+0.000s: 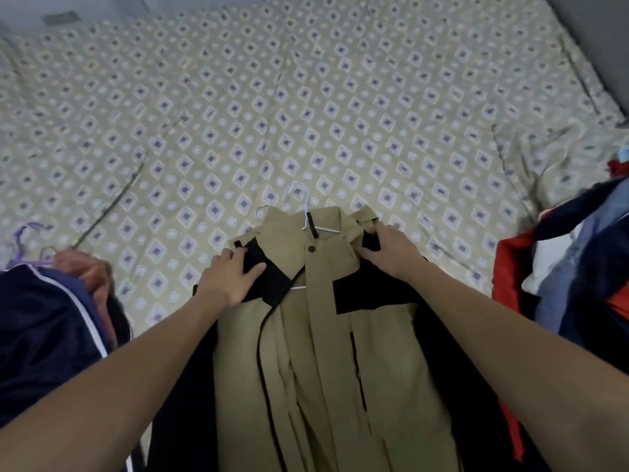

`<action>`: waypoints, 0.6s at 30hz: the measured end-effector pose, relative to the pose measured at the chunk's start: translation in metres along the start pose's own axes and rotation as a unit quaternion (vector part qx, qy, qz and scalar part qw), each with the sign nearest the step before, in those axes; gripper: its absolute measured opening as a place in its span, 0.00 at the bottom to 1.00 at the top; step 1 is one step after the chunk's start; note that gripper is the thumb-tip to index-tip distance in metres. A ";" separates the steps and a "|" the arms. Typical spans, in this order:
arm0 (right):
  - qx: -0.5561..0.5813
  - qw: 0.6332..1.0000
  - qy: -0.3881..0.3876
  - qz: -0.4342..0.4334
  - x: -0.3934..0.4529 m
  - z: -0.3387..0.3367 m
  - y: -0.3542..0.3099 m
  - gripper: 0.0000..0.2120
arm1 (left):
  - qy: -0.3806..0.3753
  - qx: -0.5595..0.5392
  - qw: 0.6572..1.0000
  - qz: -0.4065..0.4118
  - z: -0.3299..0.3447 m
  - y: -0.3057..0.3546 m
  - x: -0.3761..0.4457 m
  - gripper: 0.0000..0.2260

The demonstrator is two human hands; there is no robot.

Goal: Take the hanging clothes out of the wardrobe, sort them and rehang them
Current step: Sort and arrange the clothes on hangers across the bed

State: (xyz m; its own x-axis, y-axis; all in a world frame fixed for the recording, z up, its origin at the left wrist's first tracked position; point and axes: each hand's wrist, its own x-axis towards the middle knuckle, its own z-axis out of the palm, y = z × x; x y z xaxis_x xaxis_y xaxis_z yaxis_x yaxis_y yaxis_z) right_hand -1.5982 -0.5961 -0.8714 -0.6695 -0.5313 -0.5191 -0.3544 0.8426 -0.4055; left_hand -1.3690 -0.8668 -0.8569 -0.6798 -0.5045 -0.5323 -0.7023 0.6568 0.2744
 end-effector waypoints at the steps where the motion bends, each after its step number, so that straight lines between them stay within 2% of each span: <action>1: 0.031 0.999 0.004 -0.003 -0.005 -0.002 -0.002 0.30 | -0.005 -0.004 1.000 0.006 -0.001 0.000 -0.004 0.33; 3: 0.093 0.995 0.030 -0.014 -0.021 -0.010 -0.007 0.28 | 0.007 -0.018 1.000 0.019 -0.005 0.001 -0.016 0.35; 7: 0.196 0.977 0.075 -0.042 -0.075 -0.036 -0.022 0.12 | 0.050 -0.075 0.995 0.034 -0.026 0.006 -0.054 0.31; 14: 0.236 0.963 0.126 -0.018 -0.192 -0.082 -0.053 0.18 | 0.120 -0.096 0.981 0.117 -0.089 0.017 -0.158 0.16; 18: 0.234 0.957 0.172 -0.026 -0.282 -0.101 -0.073 0.19 | 0.142 -0.099 0.966 0.191 -0.120 0.010 -0.240 0.16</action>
State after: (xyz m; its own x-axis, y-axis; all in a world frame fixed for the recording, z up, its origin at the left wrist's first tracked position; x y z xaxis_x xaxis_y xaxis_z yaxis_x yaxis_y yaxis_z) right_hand -1.4492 -0.4987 -0.6195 -0.8629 -0.4431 -0.2429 -0.1164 0.6421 -0.7578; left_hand -1.2383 -0.8059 -0.6300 -0.9079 -0.3992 -0.1281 -0.3968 0.7196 0.5699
